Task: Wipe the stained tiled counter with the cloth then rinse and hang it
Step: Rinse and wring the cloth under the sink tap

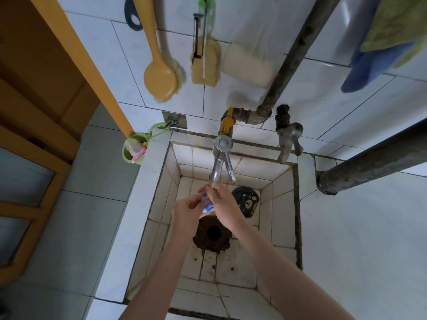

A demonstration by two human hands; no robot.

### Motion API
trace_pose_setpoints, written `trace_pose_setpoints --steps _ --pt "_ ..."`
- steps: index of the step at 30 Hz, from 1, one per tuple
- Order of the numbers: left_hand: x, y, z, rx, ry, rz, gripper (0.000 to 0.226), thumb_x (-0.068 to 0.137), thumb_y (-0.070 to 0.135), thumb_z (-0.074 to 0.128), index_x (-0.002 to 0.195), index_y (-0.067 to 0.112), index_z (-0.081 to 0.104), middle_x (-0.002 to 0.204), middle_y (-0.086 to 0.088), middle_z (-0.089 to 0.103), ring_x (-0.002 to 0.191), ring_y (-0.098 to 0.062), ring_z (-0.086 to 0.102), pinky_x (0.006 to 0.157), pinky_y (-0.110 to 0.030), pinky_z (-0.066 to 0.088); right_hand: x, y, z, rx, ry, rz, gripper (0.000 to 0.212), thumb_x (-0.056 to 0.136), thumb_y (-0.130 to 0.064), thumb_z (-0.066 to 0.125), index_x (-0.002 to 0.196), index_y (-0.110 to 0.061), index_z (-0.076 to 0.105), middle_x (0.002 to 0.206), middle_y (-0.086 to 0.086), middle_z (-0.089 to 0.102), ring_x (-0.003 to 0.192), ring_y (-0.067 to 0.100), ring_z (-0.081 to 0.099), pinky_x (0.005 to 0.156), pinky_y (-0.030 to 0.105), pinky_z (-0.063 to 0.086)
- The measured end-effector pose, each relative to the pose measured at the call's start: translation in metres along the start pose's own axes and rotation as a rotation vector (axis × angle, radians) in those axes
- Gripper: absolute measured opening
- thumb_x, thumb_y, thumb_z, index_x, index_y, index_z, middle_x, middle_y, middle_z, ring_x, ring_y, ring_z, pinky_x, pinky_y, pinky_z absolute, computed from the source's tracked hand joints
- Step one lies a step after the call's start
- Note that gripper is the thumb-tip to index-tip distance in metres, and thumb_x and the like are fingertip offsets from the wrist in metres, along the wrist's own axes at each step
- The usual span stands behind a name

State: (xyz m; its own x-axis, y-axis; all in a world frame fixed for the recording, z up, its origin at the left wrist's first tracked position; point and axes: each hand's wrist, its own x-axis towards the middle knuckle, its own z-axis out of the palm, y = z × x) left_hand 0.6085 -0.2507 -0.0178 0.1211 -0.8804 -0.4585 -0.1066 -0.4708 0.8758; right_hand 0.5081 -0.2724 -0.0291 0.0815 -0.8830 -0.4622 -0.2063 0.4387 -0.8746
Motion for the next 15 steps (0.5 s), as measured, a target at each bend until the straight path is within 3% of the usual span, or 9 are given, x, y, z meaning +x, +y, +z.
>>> trace_pose_setpoints --steps 4,6,8,10,12,15 --pt "0.0 0.004 0.003 -0.071 -0.015 -0.028 0.024 0.085 0.001 0.058 0.108 0.002 0.063 0.091 -0.009 0.068 0.078 -0.012 0.067 0.065 -0.014 0.054 0.001 0.001 -0.009 0.065 0.149 0.001 0.023 0.101 -0.018 0.036 0.083 -0.017 0.051 0.084 0.007 0.058 0.075 0.019 0.059 0.071 0.023 0.051" --pt "0.001 0.006 0.002 -0.089 -0.003 -0.044 0.024 0.085 0.003 0.058 0.109 0.003 0.062 0.092 -0.009 0.069 0.08 -0.015 0.068 0.068 -0.017 0.055 -0.003 0.007 -0.01 0.124 0.061 -0.05 0.026 0.101 -0.022 0.036 0.094 -0.008 0.056 0.1 0.018 0.06 0.087 0.032 0.06 0.082 0.034 0.051" --pt "0.002 0.003 0.0 -0.072 -0.007 -0.037 0.024 0.086 0.007 0.058 0.109 0.005 0.063 0.091 -0.008 0.07 0.083 -0.016 0.068 0.074 -0.024 0.056 -0.008 0.011 -0.007 0.145 -0.054 -0.086 0.034 0.1 -0.029 0.035 0.11 -0.005 0.056 0.112 0.019 0.059 0.098 0.033 0.06 0.089 0.04 0.049" --pt "0.002 0.002 -0.001 -0.062 -0.015 -0.036 0.024 0.086 0.01 0.059 0.109 0.007 0.064 0.09 -0.006 0.071 0.085 -0.017 0.069 0.078 -0.029 0.055 -0.012 0.009 -0.003 0.161 -0.111 -0.109 0.031 0.101 -0.025 0.034 0.119 -0.009 0.054 0.108 0.011 0.06 0.096 0.018 0.062 0.084 0.028 0.052" --pt "0.001 0.0 -0.003 -0.056 -0.007 -0.033 0.022 0.085 0.012 0.06 0.107 0.008 0.065 0.089 -0.005 0.072 0.085 -0.016 0.069 0.079 -0.031 0.055 -0.011 0.007 -0.001 0.185 -0.109 -0.104 0.027 0.101 -0.017 0.033 0.116 -0.007 0.053 0.102 0.001 0.059 0.089 0.008 0.061 0.075 0.019 0.05" --pt "0.0 -0.002 -0.004 -0.055 -0.01 -0.023 0.021 0.084 0.011 0.062 0.104 0.009 0.066 0.083 0.001 0.071 0.08 -0.012 0.068 0.072 -0.02 0.055 -0.008 0.007 0.0 0.061 -0.05 -0.069 0.024 0.102 -0.023 0.033 0.103 -0.011 0.054 0.092 0.0 0.06 0.083 0.011 0.06 0.071 0.016 0.049"
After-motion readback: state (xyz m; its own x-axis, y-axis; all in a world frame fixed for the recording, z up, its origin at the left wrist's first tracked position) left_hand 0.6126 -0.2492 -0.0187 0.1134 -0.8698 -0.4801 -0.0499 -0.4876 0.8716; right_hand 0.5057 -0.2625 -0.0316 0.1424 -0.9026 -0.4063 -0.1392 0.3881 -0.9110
